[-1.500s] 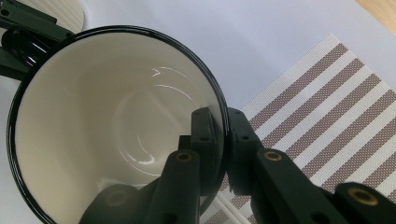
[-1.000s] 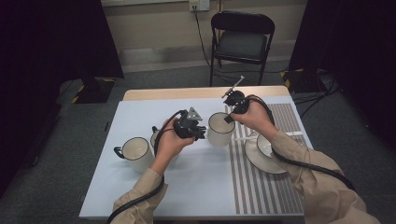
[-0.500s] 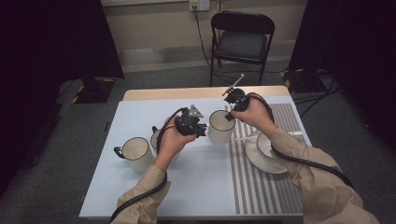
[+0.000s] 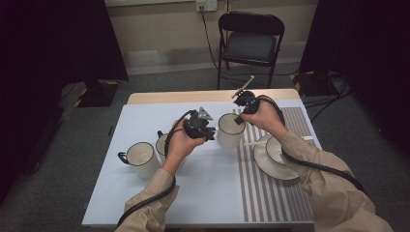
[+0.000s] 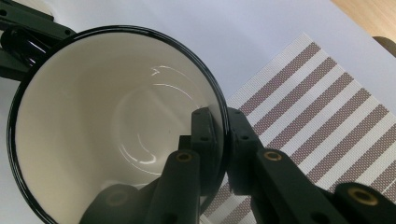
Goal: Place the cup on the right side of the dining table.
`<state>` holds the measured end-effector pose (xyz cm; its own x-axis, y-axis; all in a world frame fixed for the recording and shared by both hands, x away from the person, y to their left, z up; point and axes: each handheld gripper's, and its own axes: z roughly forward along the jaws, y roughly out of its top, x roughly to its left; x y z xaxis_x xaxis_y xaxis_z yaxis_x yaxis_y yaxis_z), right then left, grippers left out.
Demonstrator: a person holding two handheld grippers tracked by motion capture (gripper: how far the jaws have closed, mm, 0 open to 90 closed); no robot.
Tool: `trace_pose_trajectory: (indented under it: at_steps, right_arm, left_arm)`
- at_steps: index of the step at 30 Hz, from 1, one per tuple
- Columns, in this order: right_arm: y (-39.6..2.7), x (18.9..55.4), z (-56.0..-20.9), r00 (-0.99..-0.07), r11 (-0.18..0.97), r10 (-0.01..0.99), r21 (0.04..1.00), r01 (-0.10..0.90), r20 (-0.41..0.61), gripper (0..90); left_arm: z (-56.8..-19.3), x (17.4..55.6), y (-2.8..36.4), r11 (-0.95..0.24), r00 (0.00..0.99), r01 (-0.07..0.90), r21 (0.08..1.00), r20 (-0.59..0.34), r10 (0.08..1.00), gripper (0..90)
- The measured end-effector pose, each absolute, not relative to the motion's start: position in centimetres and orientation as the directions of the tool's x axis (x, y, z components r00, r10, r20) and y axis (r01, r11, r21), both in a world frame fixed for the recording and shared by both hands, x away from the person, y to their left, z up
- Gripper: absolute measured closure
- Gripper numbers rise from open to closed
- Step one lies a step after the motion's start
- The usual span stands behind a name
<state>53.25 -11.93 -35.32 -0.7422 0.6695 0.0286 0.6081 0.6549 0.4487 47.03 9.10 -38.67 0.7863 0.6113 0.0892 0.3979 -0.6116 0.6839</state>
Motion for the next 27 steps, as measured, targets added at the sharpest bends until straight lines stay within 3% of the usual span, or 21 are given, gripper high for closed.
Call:
trace_pose_trajectory:
  at_steps: [27]
  right_arm:
    - [-12.7, 54.4, -35.6, -0.731, 0.64, 0.682, 0.45, 0.623, 0.042, 83.8]
  left_arm:
    - [-38.6, 48.2, 8.3, -0.625, 0.79, 0.391, 0.675, 0.103, 0.605, 77.4]
